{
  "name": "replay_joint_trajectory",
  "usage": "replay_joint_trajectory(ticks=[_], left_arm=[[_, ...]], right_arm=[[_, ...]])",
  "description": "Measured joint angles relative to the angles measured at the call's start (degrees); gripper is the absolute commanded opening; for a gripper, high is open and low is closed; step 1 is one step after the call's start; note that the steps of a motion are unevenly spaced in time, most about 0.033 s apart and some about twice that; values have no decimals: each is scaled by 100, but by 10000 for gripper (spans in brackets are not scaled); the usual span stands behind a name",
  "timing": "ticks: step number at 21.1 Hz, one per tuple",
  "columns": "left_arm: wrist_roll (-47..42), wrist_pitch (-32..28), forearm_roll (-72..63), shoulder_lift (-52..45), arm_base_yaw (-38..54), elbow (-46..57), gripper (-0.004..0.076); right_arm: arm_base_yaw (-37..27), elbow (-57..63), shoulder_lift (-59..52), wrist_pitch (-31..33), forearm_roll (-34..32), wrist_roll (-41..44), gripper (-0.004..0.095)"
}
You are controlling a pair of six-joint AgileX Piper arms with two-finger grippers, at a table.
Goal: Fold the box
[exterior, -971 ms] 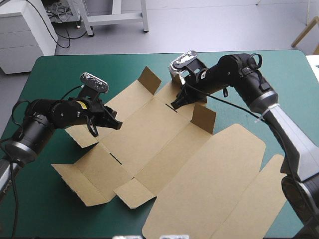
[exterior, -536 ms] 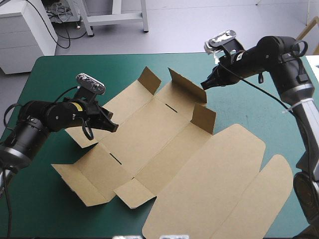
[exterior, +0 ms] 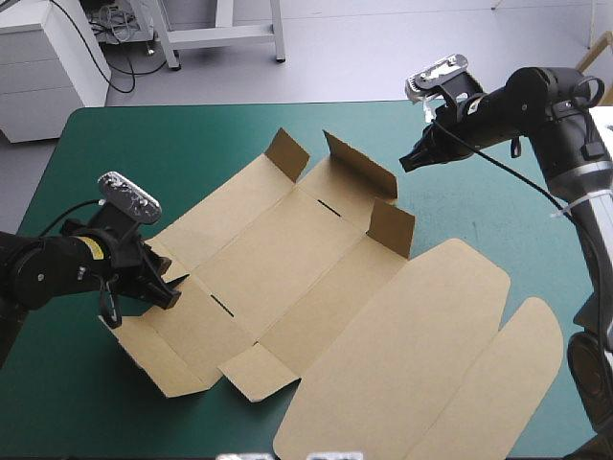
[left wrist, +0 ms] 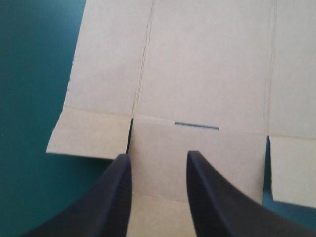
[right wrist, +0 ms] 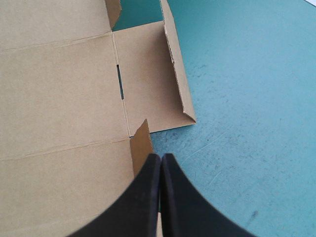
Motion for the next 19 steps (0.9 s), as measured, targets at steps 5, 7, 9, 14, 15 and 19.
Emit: replay_joint_trajectory(ticks=[5,7,9,14,15,19], left_arm=[[0,411,172,-489,0,42,257],[0,411,172,-679,0,214,257],[0,411,172,-847,0,488,257],[-40,403,186,-1088,0,1253,257],[-81,400,192,-1096,0,1321,257],[-190,283,197,-1115,0,1472,257]], right_arm=[[0,419,-6,0,-19,-232,-17],[0,516,-6,0,-19,-274,-13],[0,554,-6,-6,-19,-299,46],[0,564,-6,-6,-13,-343,511],[0,564,-6,-6,-13,-343,583],[0,564,-6,-6,-2,-323,697]])
